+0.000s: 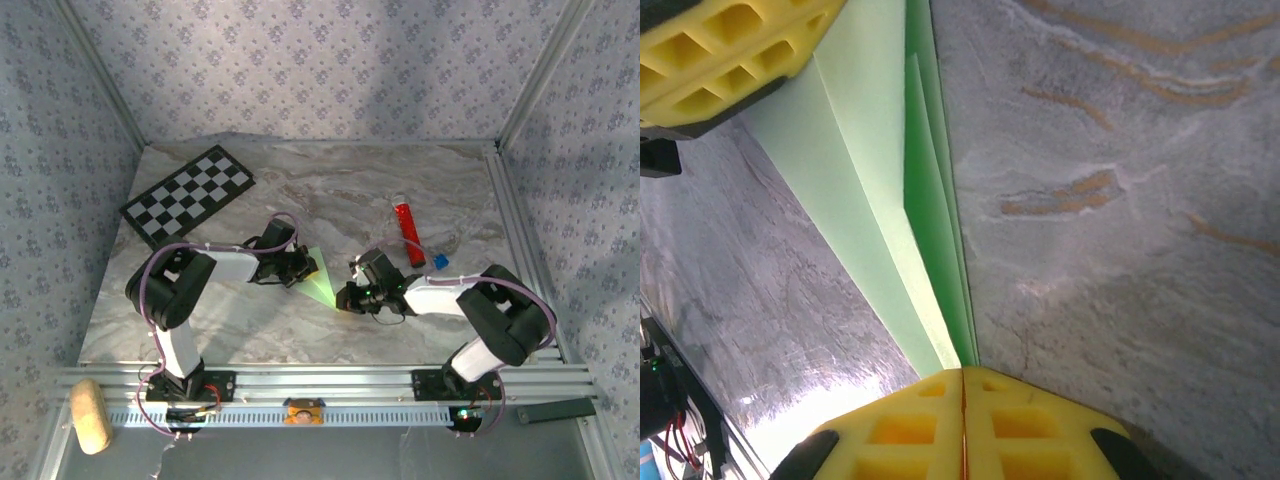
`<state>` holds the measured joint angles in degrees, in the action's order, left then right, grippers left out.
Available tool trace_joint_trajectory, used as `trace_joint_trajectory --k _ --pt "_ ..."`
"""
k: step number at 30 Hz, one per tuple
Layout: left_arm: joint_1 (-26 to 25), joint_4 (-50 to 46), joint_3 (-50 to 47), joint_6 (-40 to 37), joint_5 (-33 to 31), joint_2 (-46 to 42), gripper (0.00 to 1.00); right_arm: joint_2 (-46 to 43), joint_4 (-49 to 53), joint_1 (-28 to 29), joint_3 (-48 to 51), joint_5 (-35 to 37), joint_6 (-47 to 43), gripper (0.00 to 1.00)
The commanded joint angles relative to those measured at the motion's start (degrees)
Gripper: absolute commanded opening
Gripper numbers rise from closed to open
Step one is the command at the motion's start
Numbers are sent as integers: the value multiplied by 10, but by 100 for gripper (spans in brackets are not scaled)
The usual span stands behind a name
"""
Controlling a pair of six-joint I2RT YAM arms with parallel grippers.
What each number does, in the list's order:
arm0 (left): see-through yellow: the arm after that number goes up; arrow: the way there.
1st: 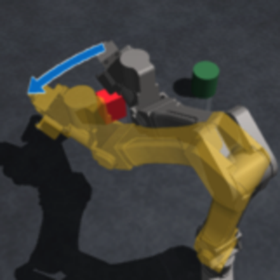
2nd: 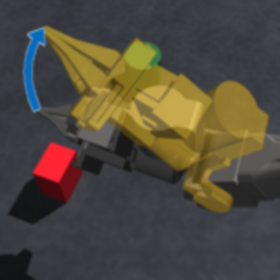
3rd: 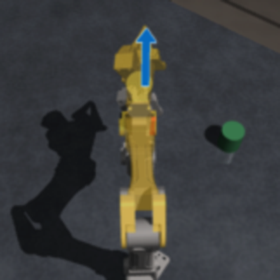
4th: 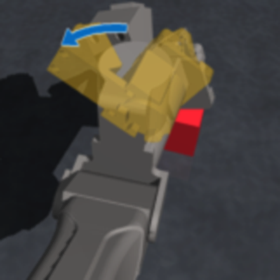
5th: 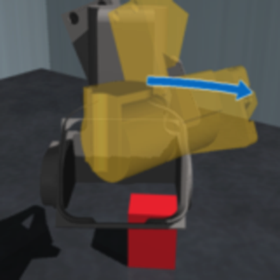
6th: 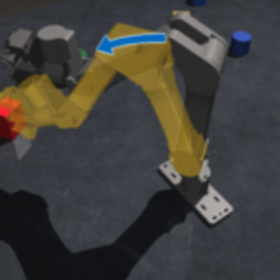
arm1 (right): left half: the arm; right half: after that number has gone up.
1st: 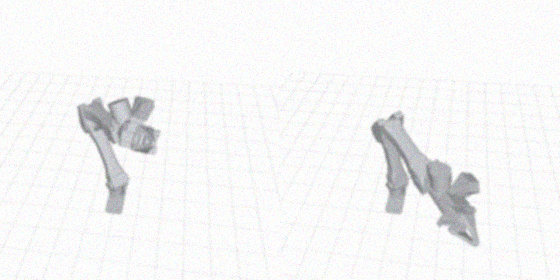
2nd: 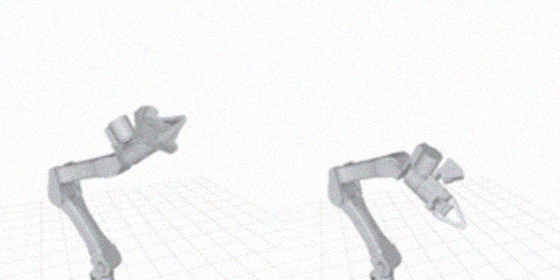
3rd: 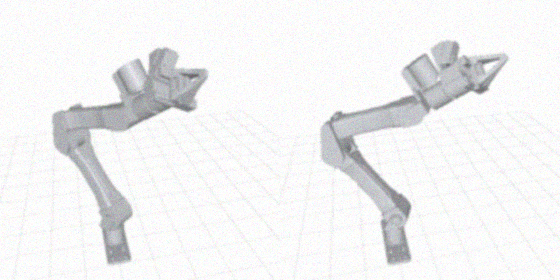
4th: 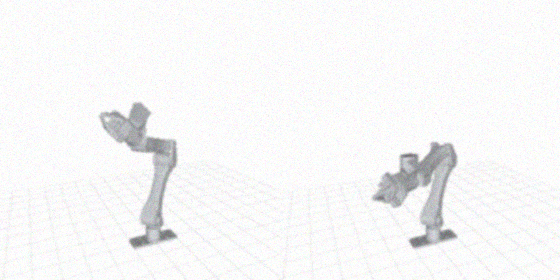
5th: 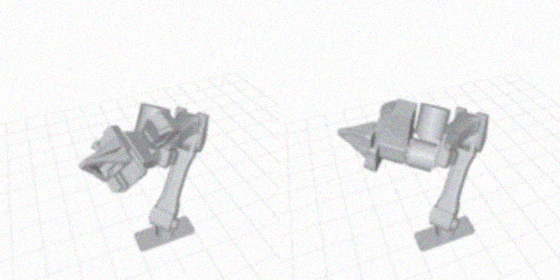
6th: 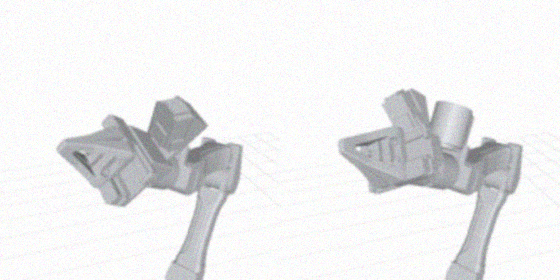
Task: Fold a paper plane with a square sheet of paper (pick it up from the middle)
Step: Fourth fold the wing at the center of the table.
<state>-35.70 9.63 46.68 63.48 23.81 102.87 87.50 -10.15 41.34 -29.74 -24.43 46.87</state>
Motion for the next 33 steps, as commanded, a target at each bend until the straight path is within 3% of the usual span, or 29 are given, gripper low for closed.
trace_joint_trajectory --k 1,16,21,27,33 --pt "5 -37 -17 -9 -39 9 3 -14 90 2 14 -8 -14 8" --pt "8 -29 -17 -4 -37 13 3 -3 165 1 4 17 -33 5" --pt "9 -29 -16 -5 -36 13 3 0 173 9 -4 7 -44 11" --pt "11 -27 -21 -4 -37 12 3 -2 185 10 -9 11 -46 4" --pt "12 -29 -23 -5 -37 8 2 -7 200 15 -17 13 -55 5"
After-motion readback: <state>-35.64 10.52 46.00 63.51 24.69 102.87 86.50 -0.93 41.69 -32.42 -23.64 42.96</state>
